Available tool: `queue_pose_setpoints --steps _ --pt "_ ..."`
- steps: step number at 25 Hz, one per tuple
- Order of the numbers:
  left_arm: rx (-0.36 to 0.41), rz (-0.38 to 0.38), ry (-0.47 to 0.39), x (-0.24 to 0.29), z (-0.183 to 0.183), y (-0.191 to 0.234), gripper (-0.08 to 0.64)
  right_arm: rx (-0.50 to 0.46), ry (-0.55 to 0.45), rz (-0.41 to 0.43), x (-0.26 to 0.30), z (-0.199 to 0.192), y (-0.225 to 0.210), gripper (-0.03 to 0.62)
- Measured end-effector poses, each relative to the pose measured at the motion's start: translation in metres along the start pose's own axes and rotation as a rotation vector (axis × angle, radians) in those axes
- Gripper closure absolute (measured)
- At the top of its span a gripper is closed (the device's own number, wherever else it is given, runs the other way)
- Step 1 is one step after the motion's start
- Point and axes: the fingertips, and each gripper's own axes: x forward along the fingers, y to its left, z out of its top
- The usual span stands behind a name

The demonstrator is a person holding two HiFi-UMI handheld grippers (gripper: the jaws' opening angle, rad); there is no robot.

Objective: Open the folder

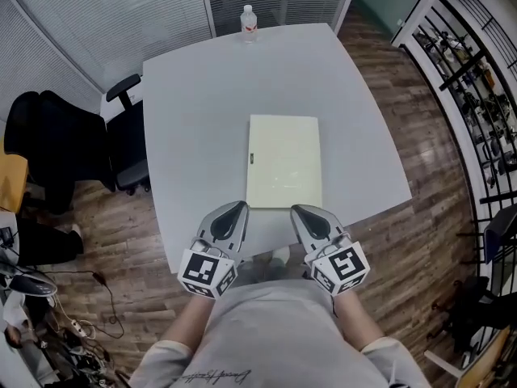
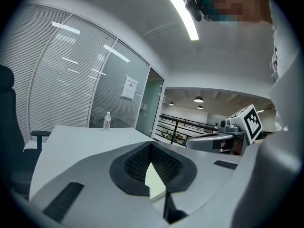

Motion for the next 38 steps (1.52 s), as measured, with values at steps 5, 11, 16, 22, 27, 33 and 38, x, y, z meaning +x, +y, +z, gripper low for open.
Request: queue_pose_setpoints --steps 5,11,16,22,27,33,38 --pt "0.035 0.012 0.023 0.005 -0.009 0.005 0.551 -0.028 0.032 -0.004 0.007 -0.007 -0.009 0.575" --pt "0.032 0.018 0.058 0.009 -0.026 0.013 0.551 -0.052 0.075 -0.001 0.017 -0.02 -0.011 0.575" --pt "0.032 0.02 0.088 0.011 -0.04 0.019 0.551 -0.07 0.114 0.015 0.031 -0.036 -0.01 0.575" --pt "0.029 0.018 0.108 0.015 -0.057 0.025 0.551 -0.089 0.152 0.009 0.045 -0.058 -0.015 0.575" --pt "0.008 0.019 0.122 0.016 -0.069 0.031 0.551 -0.099 0.189 -0.004 0.054 -0.066 -0.014 0.575" --pt "-0.013 0.013 0.142 0.021 -0.083 0.036 0.551 -0.138 0.233 -0.011 0.063 -0.078 -0.017 0.575" --pt "-0.026 0.016 0.161 0.023 -0.097 0.042 0.551 -0.199 0.301 0.001 0.074 -0.099 -0.016 0.575"
